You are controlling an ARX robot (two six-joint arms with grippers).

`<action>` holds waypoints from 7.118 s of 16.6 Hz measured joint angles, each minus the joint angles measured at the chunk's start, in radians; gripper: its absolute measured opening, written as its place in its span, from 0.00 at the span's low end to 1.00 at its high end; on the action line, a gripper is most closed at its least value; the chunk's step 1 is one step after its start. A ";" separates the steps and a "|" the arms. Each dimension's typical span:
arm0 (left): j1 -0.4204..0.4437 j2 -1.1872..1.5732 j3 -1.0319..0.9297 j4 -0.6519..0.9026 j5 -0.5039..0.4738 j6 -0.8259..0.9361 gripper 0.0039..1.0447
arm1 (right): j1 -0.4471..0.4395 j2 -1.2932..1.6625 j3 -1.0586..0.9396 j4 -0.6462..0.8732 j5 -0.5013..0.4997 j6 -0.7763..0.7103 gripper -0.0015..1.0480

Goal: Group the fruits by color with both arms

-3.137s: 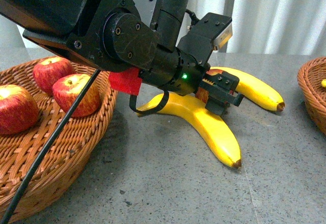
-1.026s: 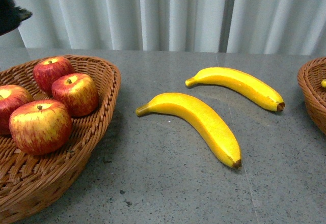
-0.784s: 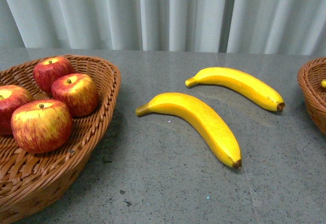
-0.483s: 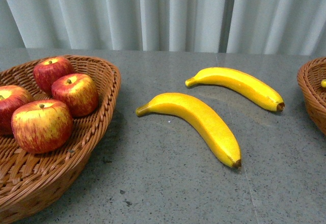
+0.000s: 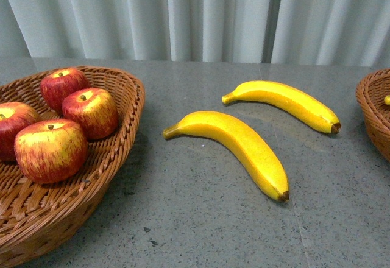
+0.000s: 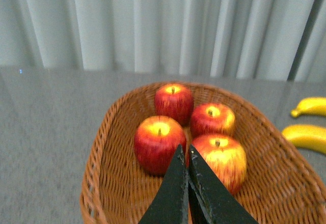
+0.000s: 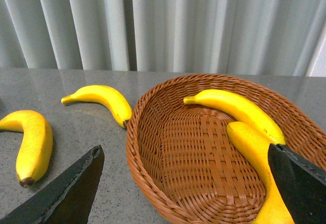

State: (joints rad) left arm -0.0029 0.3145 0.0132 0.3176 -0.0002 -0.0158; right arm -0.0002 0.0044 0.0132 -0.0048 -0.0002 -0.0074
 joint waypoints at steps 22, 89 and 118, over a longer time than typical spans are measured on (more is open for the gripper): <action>0.002 -0.304 0.001 -0.322 0.000 0.002 0.50 | 0.000 0.000 0.000 0.001 0.000 0.000 0.94; 0.002 -0.304 0.001 -0.322 0.000 0.005 0.94 | 0.531 1.891 1.008 0.121 0.023 -0.106 0.68; 0.002 -0.304 0.001 -0.321 0.000 0.005 0.94 | -0.413 1.326 0.585 0.316 -0.410 -0.480 0.70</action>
State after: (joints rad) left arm -0.0006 0.0101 0.0143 -0.0036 -0.0006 -0.0105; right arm -0.4133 1.3300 0.5980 0.3111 -0.4099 -0.4877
